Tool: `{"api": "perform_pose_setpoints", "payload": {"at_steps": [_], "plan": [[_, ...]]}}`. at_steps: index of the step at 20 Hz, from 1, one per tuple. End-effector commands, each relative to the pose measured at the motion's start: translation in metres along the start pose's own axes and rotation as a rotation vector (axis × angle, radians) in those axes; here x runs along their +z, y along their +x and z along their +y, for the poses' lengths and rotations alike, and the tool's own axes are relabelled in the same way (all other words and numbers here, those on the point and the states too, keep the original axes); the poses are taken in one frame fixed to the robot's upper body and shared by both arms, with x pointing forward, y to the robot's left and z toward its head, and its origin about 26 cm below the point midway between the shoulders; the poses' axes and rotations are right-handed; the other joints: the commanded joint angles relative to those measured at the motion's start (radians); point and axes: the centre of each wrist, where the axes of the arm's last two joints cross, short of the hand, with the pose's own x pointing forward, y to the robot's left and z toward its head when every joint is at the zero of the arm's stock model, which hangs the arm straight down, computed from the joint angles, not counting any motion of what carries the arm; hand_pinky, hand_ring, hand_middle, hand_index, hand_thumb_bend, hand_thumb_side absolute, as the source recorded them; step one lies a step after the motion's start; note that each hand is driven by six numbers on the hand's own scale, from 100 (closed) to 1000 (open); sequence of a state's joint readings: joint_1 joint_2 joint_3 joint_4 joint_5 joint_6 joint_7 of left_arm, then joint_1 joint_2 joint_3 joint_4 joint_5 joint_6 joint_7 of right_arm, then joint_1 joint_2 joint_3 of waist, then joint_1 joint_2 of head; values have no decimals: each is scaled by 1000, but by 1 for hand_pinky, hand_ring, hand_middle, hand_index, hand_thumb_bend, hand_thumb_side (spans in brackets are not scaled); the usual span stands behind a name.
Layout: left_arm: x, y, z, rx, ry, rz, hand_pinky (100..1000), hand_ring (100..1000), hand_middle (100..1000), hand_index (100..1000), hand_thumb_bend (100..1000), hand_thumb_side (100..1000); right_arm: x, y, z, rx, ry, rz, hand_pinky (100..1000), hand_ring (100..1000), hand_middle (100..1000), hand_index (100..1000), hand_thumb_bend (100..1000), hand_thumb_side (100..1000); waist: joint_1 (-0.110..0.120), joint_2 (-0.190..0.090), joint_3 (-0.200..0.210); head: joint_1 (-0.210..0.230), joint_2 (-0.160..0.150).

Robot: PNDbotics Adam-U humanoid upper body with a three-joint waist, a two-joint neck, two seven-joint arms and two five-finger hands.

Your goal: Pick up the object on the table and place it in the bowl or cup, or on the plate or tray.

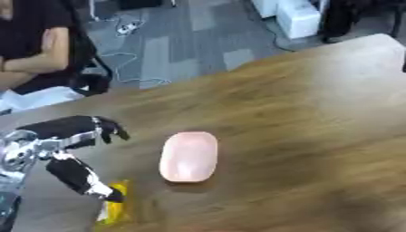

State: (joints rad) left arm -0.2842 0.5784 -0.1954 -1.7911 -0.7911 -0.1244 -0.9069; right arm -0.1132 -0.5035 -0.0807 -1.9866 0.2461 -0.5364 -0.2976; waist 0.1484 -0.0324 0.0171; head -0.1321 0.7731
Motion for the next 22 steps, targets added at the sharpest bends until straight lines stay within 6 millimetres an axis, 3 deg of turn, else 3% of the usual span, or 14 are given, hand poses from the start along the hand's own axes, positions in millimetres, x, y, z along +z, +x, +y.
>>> {"api": "perform_pose_setpoints", "payload": {"at_steps": [1, 8, 11, 17, 22], "plan": [[5, -5, 0, -40, -35, 4, 659, 783, 851, 898, 947, 604, -5, 2, -5, 17, 15, -21, 100, 224, 311, 777, 100, 1000, -4, -8, -1, 6, -3], [-7, 13, -4, -110, -54, -44, 634, 777, 847, 899, 942, 641, -6, 2, -6, 18, 14, -25, 100, 225, 312, 775, 100, 1000, -5, -6, -4, 2, -3], [-11, 24, -5, -116, -27, -34, 629, 776, 847, 905, 870, 758, -6, 2, -6, 19, 12, -26, 100, 227, 314, 775, 100, 1000, -7, -5, -4, -3, -3], [-18, 31, -16, -119, -41, -12, 640, 781, 849, 906, 887, 743, -7, 2, -6, 20, 8, -30, 100, 228, 314, 774, 100, 1000, -9, -3, -5, -11, -3], [-18, 23, -21, -193, -103, 26, 673, 797, 855, 908, 988, 715, -7, 2, -7, 22, 10, -32, 100, 227, 314, 773, 100, 1000, -7, -3, -5, -10, -3]]}}
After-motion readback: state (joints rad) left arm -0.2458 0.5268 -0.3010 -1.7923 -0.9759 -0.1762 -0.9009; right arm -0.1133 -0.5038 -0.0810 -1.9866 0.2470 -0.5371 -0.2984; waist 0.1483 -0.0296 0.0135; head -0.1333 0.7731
